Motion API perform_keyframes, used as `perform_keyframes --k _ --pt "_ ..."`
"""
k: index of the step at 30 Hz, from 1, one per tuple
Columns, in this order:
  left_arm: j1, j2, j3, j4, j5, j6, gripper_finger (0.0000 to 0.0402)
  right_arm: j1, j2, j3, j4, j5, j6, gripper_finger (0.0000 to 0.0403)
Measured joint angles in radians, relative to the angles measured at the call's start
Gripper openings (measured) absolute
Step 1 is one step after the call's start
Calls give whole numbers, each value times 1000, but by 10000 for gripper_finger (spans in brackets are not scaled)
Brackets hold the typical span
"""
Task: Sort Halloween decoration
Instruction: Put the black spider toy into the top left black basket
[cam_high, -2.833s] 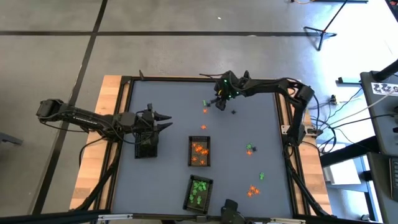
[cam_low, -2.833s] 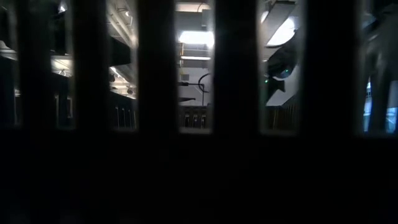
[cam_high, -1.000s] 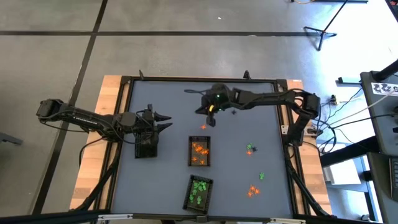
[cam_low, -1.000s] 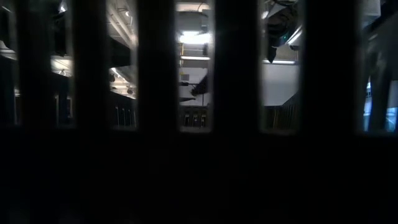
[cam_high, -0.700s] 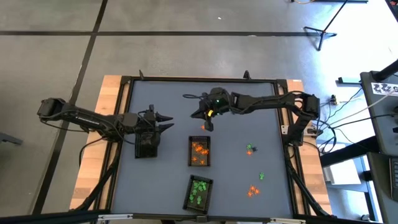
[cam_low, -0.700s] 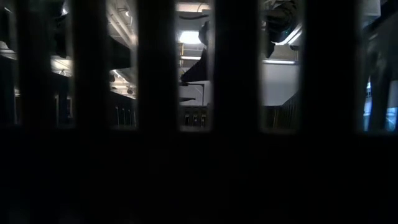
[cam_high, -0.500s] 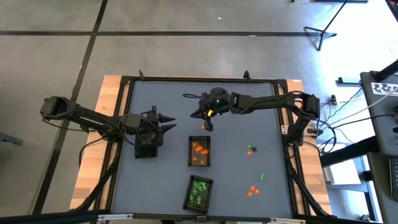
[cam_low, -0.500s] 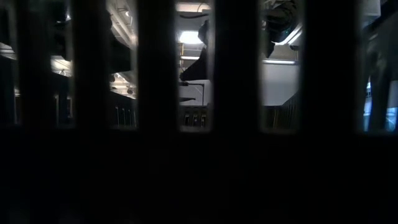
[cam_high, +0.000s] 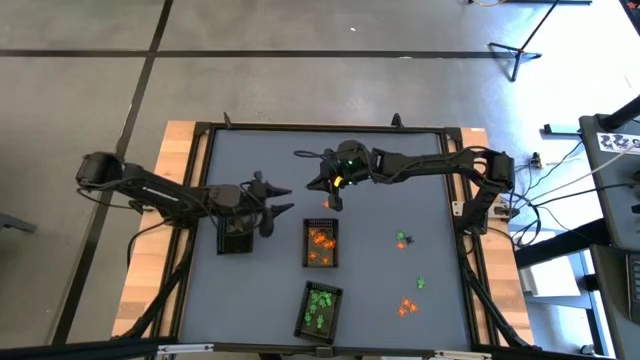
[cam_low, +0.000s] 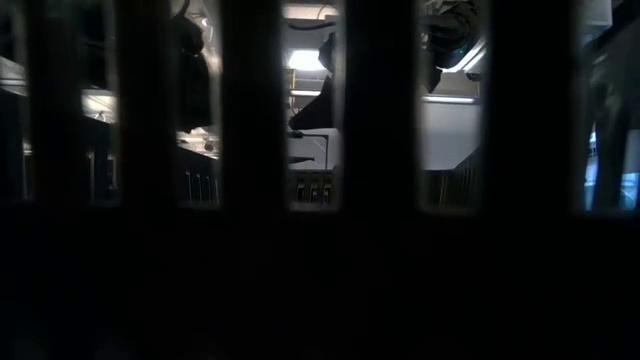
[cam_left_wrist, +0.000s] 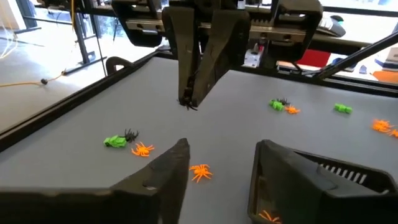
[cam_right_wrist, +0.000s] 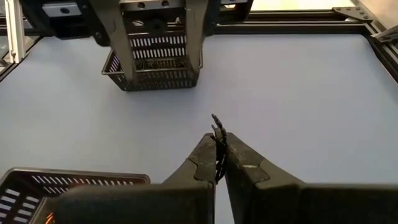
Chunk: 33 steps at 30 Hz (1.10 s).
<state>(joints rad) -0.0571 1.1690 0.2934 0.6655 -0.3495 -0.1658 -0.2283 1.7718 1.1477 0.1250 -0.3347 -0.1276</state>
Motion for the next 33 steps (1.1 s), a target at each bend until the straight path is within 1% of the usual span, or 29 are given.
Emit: perform_keyframes --k 4,7,10,16,24,29,33 --pt "10 28 23 0 -6 0 224 0 0 0 -1 -5 0 17" --pt "22 32 38 1 -9 -11 236 0 0 0 -1 -24 0 17" --pt "25 32 50 2 -8 -11 237 5 0 0 -1 -26 1 17" --pt "31 32 57 9 -8 0 225 15 0 0 2 -27 0 17" --pt "58 35 57 58 4 16 223 21 0 0 17 -44 0 17" --pt "66 88 57 113 43 17 222 27 0 0 64 -44 5 17" --pt "70 143 57 160 46 20 222 26 1 0 81 -44 8 17"
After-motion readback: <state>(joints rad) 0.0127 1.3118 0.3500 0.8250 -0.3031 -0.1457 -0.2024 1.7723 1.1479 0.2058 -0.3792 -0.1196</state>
